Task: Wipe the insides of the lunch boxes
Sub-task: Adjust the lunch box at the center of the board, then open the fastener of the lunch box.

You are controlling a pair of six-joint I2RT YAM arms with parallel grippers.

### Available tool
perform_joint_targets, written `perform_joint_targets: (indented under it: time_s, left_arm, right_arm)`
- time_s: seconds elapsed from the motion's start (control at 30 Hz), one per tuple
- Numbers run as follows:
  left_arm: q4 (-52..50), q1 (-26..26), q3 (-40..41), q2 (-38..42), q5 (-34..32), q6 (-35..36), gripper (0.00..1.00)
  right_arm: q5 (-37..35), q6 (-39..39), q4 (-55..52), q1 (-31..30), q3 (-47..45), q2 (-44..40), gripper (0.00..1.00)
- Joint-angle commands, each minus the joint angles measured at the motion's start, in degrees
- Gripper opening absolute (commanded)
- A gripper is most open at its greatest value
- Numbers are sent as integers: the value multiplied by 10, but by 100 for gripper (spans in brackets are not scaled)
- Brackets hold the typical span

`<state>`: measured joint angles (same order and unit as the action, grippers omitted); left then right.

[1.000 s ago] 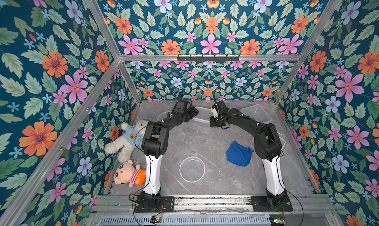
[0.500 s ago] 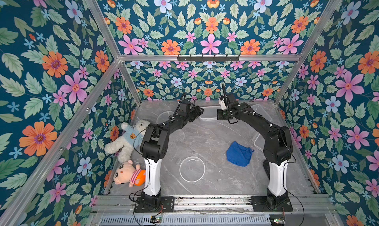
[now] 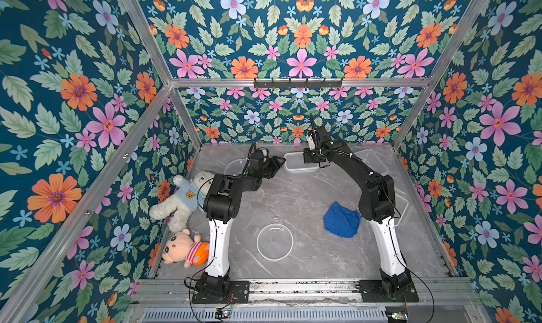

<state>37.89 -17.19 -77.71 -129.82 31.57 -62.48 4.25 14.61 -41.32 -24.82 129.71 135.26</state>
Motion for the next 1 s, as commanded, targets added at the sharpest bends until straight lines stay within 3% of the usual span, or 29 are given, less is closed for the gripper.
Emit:
perform_joint_targets:
  time_s: [0.0, 0.5, 0.97]
  left_arm:
    - [111, 0, 2, -13, 30, -54, 73]
    - [168, -14, 16, -32, 26, -100, 61]
    - [80, -20, 22, -7, 19, -70, 28]
  right_arm:
    - [-15, -14, -38, -1, 17, 13, 0]
    - [-25, -13, -62, 0, 21, 50, 0]
    - [-31, -18, -78, -1, 34, 70, 0]
